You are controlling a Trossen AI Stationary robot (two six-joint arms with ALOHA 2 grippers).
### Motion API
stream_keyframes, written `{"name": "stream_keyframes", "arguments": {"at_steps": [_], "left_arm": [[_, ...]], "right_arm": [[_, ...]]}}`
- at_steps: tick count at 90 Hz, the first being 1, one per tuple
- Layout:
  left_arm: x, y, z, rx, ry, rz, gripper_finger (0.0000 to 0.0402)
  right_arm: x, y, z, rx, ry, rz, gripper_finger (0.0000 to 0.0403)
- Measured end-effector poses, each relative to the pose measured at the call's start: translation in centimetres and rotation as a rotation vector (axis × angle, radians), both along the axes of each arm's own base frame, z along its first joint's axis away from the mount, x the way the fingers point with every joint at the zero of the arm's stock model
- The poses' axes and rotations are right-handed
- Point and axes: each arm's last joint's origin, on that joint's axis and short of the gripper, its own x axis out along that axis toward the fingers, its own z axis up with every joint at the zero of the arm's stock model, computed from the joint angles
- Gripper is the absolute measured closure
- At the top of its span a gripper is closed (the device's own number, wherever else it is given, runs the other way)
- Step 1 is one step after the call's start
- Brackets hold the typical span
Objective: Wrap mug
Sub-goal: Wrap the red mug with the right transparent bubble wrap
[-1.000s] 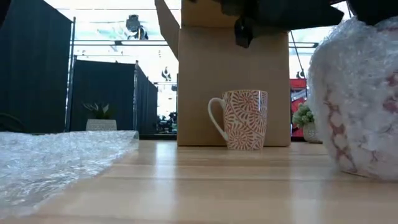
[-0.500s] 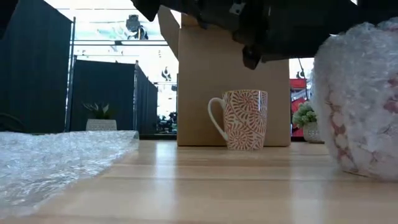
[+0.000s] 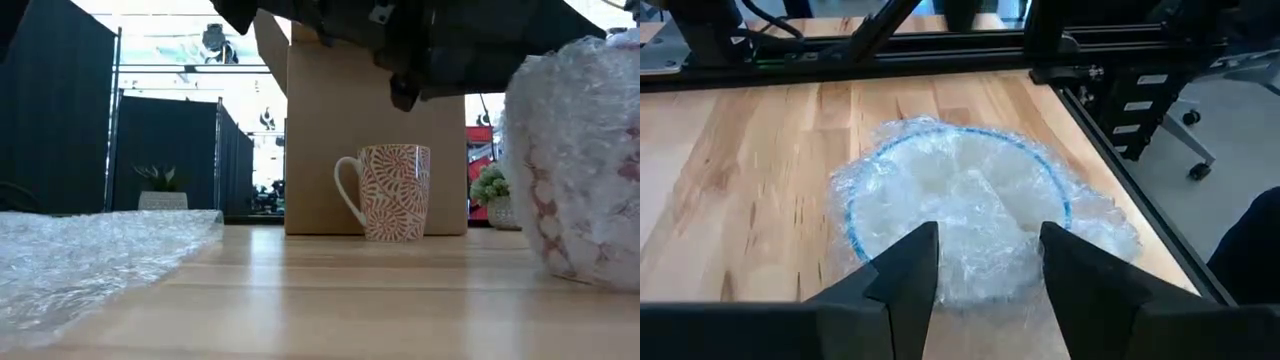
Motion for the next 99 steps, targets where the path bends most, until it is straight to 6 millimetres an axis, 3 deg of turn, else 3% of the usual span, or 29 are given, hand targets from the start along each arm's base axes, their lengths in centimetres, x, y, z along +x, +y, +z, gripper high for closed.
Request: {"name": "stream_keyframes", "arguments": {"at_steps": [18, 34, 49, 69, 86, 99], "left_arm": [[0.0, 0.0, 0.0, -0.005, 0.002, -0.011, 0.0238], [0.0, 0.0, 0.0, -0.006, 0.002, -0.012, 0.0238], [0.0, 0.0, 0.0, -0.006, 0.003, -0.012, 0.0238], [0.0, 0.0, 0.0, -0.006, 0.003, -0.013, 0.0238], [0.0, 0.0, 0.0, -0.006, 0.003, -0.013, 0.0238], [0.0, 0.0, -0.1, -0.006, 0.003, -0.013, 0.0238]], "right_arm": [[-2.0, 0.4, -4.2, -0.026, -0.082, -0.173, 0.0342], [-3.0, -0.3, -6.7, -0.074, -0.176, -0.253, 0.0264], [-3.3, -0.6, -8.3, -0.070, -0.195, -0.237, 0.0220], [-3.0, 0.0, -9.4, -0.109, -0.279, 0.081, 0.0216], [-2.8, -1.1, -10.3, -0.172, -0.275, 0.109, 0.0225], [-2.3, -0.6, -10.5, -0.149, -0.306, 0.206, 0.0234]]}}
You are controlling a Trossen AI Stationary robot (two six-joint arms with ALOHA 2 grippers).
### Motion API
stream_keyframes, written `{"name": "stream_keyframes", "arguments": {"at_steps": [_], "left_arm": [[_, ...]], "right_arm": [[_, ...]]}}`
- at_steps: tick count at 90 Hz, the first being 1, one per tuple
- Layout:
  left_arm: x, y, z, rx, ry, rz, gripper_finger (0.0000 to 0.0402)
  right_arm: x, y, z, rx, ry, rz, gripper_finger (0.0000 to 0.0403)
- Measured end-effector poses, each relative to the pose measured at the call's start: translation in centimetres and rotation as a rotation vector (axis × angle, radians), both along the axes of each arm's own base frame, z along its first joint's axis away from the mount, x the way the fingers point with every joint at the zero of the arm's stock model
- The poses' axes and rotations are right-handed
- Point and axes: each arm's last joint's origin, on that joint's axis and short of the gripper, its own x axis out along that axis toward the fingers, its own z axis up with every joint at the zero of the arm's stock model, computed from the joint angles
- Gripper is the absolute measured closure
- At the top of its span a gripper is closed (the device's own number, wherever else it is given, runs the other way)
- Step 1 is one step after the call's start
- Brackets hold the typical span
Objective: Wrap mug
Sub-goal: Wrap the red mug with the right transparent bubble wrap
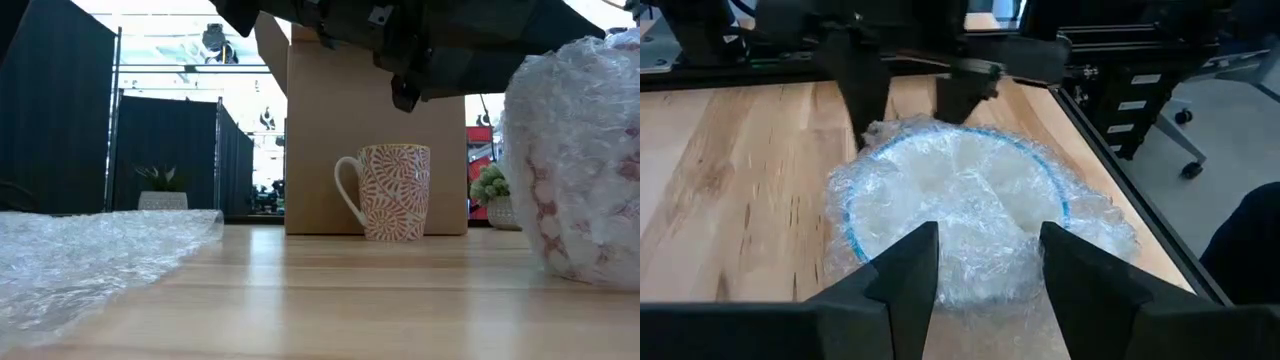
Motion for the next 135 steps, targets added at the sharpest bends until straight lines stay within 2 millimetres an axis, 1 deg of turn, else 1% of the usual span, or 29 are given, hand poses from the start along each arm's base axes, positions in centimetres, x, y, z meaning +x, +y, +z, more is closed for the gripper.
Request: {"name": "stream_keyframes", "arguments": {"at_steps": [6, 11, 17, 23, 28, 45, 52, 59, 69, 83, 91, 102, 115, 126, 135], "left_arm": [[0.0, 0.0, 0.0, 0.000, 0.000, 0.000, 0.0238], [0.0, 0.0, 0.0, 0.000, 0.000, 0.000, 0.0238], [0.0, 0.0, 0.0, 0.000, 0.000, 0.000, 0.0238], [0.0, 0.0, 0.0, 0.000, 0.000, 0.000, 0.0238], [0.0, 0.0, 0.0, 0.000, 0.000, 0.000, 0.0238], [-0.1, 0.0, -0.2, 0.001, 0.016, -0.004, 0.0238], [-0.2, 0.0, -0.9, 0.011, 0.052, -0.008, 0.0238], [-0.4, 0.0, -1.5, 0.024, 0.089, -0.009, 0.0238], [-0.2, 0.1, -0.9, 0.015, 0.057, -0.003, 0.0238], [-0.2, 0.1, -0.8, 0.012, 0.041, 0.001, 0.0238], [-0.1, 0.0, -0.7, 0.010, 0.036, 0.001, 0.0238], [-0.1, 0.0, -0.7, 0.011, 0.036, 0.001, 0.0238], [-0.1, 0.1, -0.6, 0.010, 0.033, 0.002, 0.0238], [-0.1, 0.1, -0.6, 0.010, 0.033, 0.002, 0.0238], [-0.1, 0.0, -0.5, 0.010, 0.030, 0.001, 0.0238]], "right_arm": [[0.2, 0.1, 0.1, -0.009, -0.023, 0.024, 0.0249], [0.3, 0.4, 0.4, -0.022, -0.055, 0.033, 0.0271], [0.4, 0.8, 0.9, -0.029, -0.077, 0.053, 0.0314], [0.6, 1.1, 1.5, -0.031, -0.080, 0.069, 0.0369], [0.5, 1.2, 2.1, -0.024, -0.084, 0.078, 0.0390], [0.7, 1.5, 5.0, 0.007, -0.107, 0.103, 0.0401], [0.8, 1.7, 6.1, 0.011, -0.133, 0.127, 0.0401], [0.9, 1.8, 6.7, 0.006, -0.141, 0.148, 0.0402], [0.9, 1.8, 6.5, 0.013, -0.137, 0.136, 0.0402], [0.8, 1.5, 5.5, 0.039, -0.146, 0.087, 0.0402], [1.3, 1.5, 5.5, 0.039, -0.173, 0.089, 0.0402], [2.5, 1.5, 5.8, 0.037, -0.209, 0.135, 0.0402], [3.3, 1.1, 5.1, 0.081, -0.142, 0.111, 0.0402], [3.6, 1.1, 4.7, 0.134, -0.114, 0.067, 0.0394], [3.8, 1.3, 4.8, 0.159, -0.123, 0.068, 0.0374]]}}
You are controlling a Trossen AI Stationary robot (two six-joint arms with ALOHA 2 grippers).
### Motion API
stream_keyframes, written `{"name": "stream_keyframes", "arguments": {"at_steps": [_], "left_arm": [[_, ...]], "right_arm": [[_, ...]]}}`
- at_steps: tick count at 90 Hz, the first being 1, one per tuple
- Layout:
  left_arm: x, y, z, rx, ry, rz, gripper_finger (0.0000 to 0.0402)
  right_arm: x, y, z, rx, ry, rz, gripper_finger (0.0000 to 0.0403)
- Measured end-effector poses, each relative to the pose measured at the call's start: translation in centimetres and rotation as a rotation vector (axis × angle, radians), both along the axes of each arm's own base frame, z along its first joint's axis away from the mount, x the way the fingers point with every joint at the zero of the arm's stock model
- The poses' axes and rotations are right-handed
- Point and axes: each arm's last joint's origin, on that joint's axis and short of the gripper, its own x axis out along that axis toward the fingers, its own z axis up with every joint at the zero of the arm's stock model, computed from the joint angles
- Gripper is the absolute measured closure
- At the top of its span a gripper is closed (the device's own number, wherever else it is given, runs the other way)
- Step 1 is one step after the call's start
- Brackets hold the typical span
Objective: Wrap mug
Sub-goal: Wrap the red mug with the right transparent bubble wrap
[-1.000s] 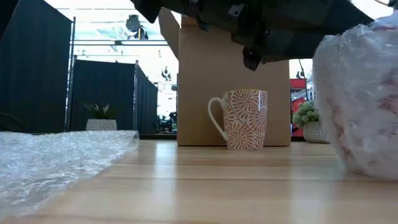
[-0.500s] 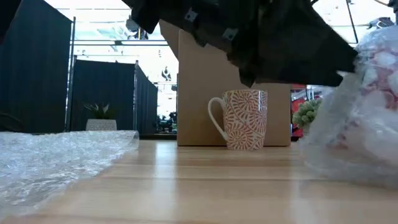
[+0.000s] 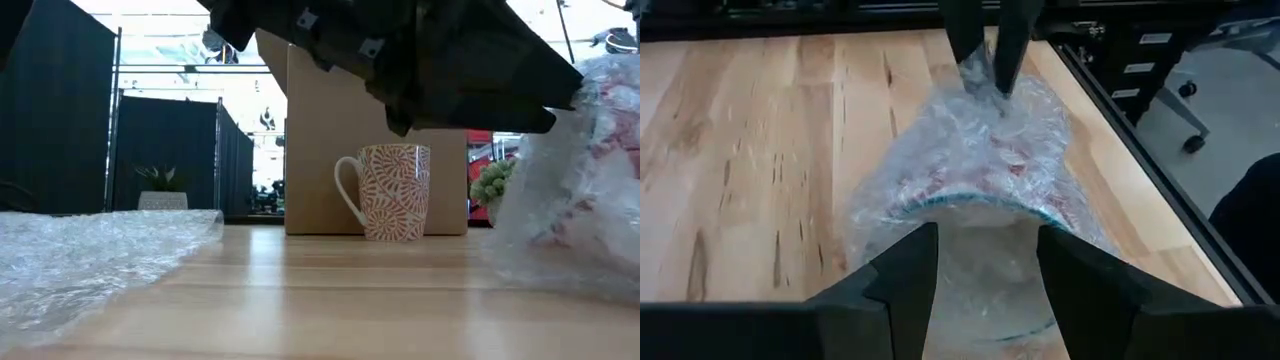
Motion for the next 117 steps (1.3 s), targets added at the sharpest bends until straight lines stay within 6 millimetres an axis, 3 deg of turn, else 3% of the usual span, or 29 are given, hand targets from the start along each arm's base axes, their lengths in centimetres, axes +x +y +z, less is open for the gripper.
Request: {"name": "stream_keyframes", "arguments": {"at_steps": [11, 37, 74, 87, 100, 117], "left_arm": [[0.1, 0.0, 0.1, -0.005, -0.013, 0.001, 0.0238], [0.0, -0.1, 0.1, -0.015, -0.007, -0.011, 0.0238], [0.1, -0.3, 0.5, -0.043, 0.002, -0.023, 0.0238], [0.3, -0.5, 0.9, -0.058, -0.028, -0.035, 0.0238], [0.6, -0.4, 2.2, -0.080, -0.099, -0.032, 0.0238], [0.5, -0.5, 1.6, -0.072, -0.072, -0.035, 0.0238]], "right_arm": [[0.1, 0.1, -0.2, 0.001, 0.003, 0.000, 0.0330], [0.8, 0.8, -3.0, -0.099, 0.004, -0.025, 0.0233], [0.6, 1.2, -3.6, -0.123, -0.005, -0.018, 0.0216], [-0.4, 1.6, -2.9, -0.077, 0.017, 0.019, 0.0216], [-1.1, 1.0, -0.8, -0.034, -0.025, 0.031, 0.0216], [-1.3, -0.2, 1.5, -0.048, -0.097, 0.039, 0.0216]]}}
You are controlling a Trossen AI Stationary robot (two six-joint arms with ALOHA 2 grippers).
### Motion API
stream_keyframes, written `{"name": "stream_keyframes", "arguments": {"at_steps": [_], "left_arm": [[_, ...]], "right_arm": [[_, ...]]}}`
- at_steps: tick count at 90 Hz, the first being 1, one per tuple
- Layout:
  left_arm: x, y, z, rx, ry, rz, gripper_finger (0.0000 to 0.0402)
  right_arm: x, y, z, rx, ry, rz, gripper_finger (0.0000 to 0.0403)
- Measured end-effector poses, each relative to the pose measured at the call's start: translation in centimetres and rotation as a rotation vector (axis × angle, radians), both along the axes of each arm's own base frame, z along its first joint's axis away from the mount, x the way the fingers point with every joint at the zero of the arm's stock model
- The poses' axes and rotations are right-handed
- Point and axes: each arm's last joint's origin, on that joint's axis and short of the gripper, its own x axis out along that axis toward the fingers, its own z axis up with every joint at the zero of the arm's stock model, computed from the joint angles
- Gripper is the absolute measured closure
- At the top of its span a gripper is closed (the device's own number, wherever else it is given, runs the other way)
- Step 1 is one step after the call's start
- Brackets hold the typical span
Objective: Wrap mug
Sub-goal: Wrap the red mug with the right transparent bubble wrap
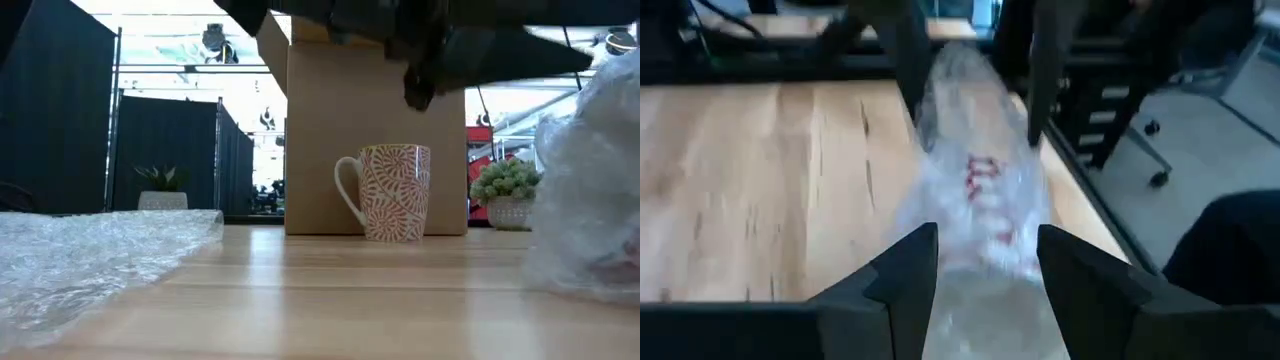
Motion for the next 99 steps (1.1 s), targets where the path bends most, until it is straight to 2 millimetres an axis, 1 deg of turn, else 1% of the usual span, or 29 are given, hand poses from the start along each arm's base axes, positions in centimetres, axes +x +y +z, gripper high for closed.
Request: {"name": "stream_keyframes", "arguments": {"at_steps": [7, 15, 22, 27, 33, 43, 52, 62, 65, 69, 76, 82, 99], "left_arm": [[0.0, 0.0, 0.0, 0.001, 0.002, 0.000, 0.0238], [-0.1, 0.0, -0.2, 0.007, 0.021, 0.000, 0.0238], [-0.1, 0.1, -0.3, 0.008, 0.024, -0.001, 0.0238], [-0.1, 0.0, -0.3, 0.008, 0.024, -0.002, 0.0238], [-0.1, 0.0, -0.3, 0.009, 0.028, -0.002, 0.0238], [-0.2, 0.1, -0.6, 0.019, 0.056, -0.003, 0.0238], [-0.3, 0.1, -0.9, 0.032, 0.078, -0.006, 0.0238], [-0.5, -0.2, -0.9, 0.034, 0.081, -0.013, 0.0238], [-0.4, -0.3, -1.2, 0.035, 0.085, -0.014, 0.0238], [-0.3, -0.3, -1.7, 0.031, 0.081, -0.012, 0.0238], [-0.3, -0.6, -1.8, 0.032, 0.075, -0.019, 0.0238], [-0.2, -0.7, -2.5, 0.030, 0.082, -0.017, 0.0238], [-0.1, -0.7, -2.5, 0.024, 0.073, -0.018, 0.0238]], "right_arm": [[-0.3, -0.4, 1.2, 0.032, -0.023, 0.009, 0.0216], [-0.9, -0.6, 2.4, 0.164, 0.026, 0.041, 0.0216], [-1.5, -0.4, 2.9, 0.299, 0.102, 0.041, 0.0216], [-1.9, -0.2, 2.9, 0.338, 0.130, 0.028, 0.0216], [-2.1, 0.4, 2.0, 0.316, 0.164, 0.015, 0.0216], [-1.8, 1.4, -0.6, 0.234, 0.244, 0.029, 0.0216], [-1.2, 1.9, -2.7, 0.170, 0.280, 0.011, 0.0216], [-0.4, 2.3, -4.5, 0.128, 0.297, 0.002, 0.0216], [-0.2, 2.4, -4.9, 0.114, 0.302, 0.007, 0.0216], [0.0, 2.5, -5.3, 0.111, 0.306, 0.013, 0.0216], [0.3, 2.6, -5.8, 0.104, 0.310, 0.013, 0.0216], [0.4, 2.6, -6.0, 0.103, 0.316, 0.020, 0.0216], [0.5, 2.6, -6.1, 0.072, 0.271, -0.003, 0.0216]]}}
